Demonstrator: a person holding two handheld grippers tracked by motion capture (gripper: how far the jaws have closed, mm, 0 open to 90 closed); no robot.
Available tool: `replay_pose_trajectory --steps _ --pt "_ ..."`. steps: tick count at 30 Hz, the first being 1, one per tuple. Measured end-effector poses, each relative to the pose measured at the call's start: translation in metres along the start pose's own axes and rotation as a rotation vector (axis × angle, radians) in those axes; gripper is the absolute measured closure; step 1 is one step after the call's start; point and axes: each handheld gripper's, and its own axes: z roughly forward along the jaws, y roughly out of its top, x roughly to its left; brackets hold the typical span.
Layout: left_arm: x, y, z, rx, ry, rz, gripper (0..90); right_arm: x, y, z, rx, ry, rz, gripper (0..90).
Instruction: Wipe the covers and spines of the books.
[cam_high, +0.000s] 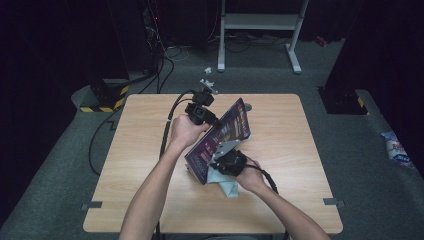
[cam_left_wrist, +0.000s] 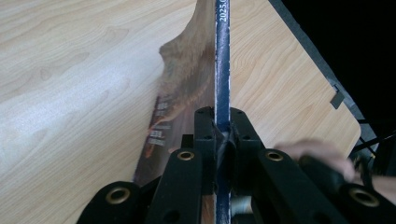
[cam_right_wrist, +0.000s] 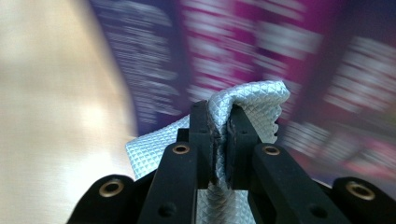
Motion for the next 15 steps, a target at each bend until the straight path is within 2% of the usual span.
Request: replay_pose_trajectory --steps 3,6,8,12,13,15 --pt "-0.001 0.002 0.004 0.004 0.001 0.0 83.8 -0.019 -0.011 -0.004 0.034 -0.068 0.039 83.3" --pt "-0.001 0.004 0.01 0.012 0.001 0.005 83.8 -0.026 -0.018 -0.002 0.047 -0.072 0.09 83.3" --pt "-0.001 0.006 0.014 0.013 0.006 0.004 83.8 -0.021 -0.018 0.002 0.051 -0.059 0.079 83.3" --pt "0.001 0.007 0.016 0.014 0.011 0.003 83.8 0.005 -0.007 0.012 0.035 0.011 -0.007 83.3" --pt "0.002 0.007 0.016 0.011 0.009 -0.008 83.8 0.011 -0.004 0.013 0.028 0.029 -0.027 83.3" --pt "0.003 0.007 0.015 0.013 0.011 -0.009 83.8 0.022 0.001 0.016 0.022 0.064 -0.053 83.2"
